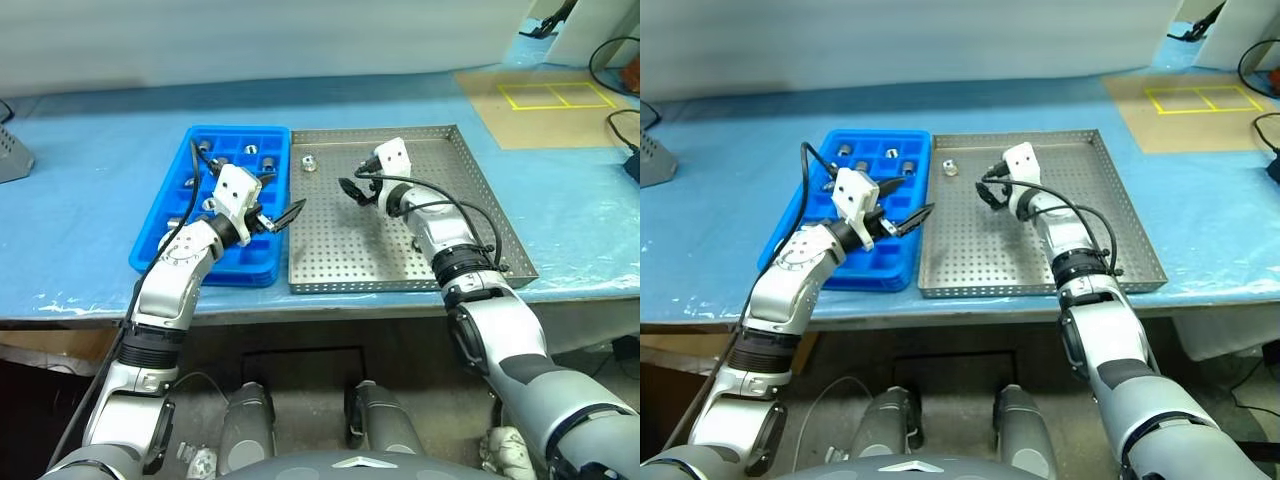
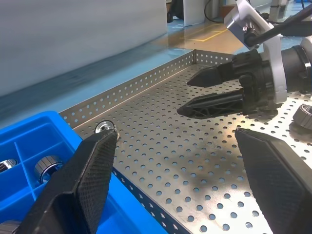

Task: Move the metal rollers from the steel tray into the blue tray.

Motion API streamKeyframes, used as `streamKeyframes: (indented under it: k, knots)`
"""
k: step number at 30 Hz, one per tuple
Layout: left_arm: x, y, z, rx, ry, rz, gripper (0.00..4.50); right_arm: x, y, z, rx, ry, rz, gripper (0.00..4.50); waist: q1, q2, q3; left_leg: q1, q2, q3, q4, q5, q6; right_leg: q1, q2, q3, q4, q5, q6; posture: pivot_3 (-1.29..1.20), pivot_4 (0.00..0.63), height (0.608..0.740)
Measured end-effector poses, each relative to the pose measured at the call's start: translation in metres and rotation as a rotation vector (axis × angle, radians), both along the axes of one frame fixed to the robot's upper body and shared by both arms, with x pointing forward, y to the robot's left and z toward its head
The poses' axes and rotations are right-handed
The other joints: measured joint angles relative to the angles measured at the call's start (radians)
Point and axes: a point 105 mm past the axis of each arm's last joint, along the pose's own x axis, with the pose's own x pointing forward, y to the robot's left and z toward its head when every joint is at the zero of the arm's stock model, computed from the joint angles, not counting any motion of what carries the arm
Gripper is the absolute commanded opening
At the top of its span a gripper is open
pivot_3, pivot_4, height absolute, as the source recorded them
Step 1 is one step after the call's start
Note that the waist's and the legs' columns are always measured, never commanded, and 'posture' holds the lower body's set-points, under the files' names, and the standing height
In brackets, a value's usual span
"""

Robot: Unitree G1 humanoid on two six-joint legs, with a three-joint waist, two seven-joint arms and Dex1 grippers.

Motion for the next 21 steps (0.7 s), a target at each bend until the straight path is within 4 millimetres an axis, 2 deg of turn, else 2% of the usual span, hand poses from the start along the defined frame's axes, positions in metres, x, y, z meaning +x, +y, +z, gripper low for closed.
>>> streamKeyframes:
  k: [3, 6, 12, 18, 21]
  knots:
    - [0.0, 0.0, 0.0, 0.0, -0.001, 0.006, 4.09, 0.001, 0.005, 0.002, -0.006, 0.002, 0.017, 4.5, 0.001, 0.0, 0.0, 0.0, 0.0, 0.0, -0.001, 0.0, 0.0, 0.0, 0.0, 0.0, 0.0, 0.0, 0.0, -0.11, 0.15, 0.74]
    - [0.001, 0.0, 0.0, -0.004, -0.002, 0.011, 4.09, 0.001, 0.0, -0.002, -0.014, 0.021, 0.01, 4.5, 0.002, 0.0, 0.0, -0.001, 0.0, 0.0, -0.001, 0.0, 0.0, 0.0, 0.0, 0.0, 0.0, 0.0, 0.0, -0.13, 0.15, 0.74]
    - [0.003, -0.011, 0.001, -0.02, -0.006, -0.014, 4.09, -0.018, -0.021, -0.009, -0.015, 0.037, 0.13, 4.5, 0.014, 0.0, 0.0, -0.002, 0.0, 0.001, 0.0, -0.001, 0.002, 0.0, 0.0, 0.001, -0.001, 0.0, 0.0, -0.19, 0.15, 0.74]
    - [0.012, -0.034, 0.004, -0.034, -0.014, -0.083, 4.09, -0.039, -0.056, 0.008, -0.045, 0.0, 0.157, 4.5, 0.009, -0.001, 0.0, -0.001, 0.0, 0.006, 0.001, -0.001, 0.002, 0.0, 0.0, 0.002, -0.001, 0.0, 0.0, -0.28, 0.15, 0.74]
    - [0.014, -0.043, 0.004, -0.03, -0.016, -0.116, 4.09, -0.051, -0.061, 0.009, -0.059, 0.004, 0.175, 4.5, -0.005, -0.001, 0.0, 0.001, -0.001, 0.012, 0.001, -0.001, 0.002, -0.001, 0.0, 0.004, -0.001, 0.0, 0.001, -0.31, 0.15, 0.74]
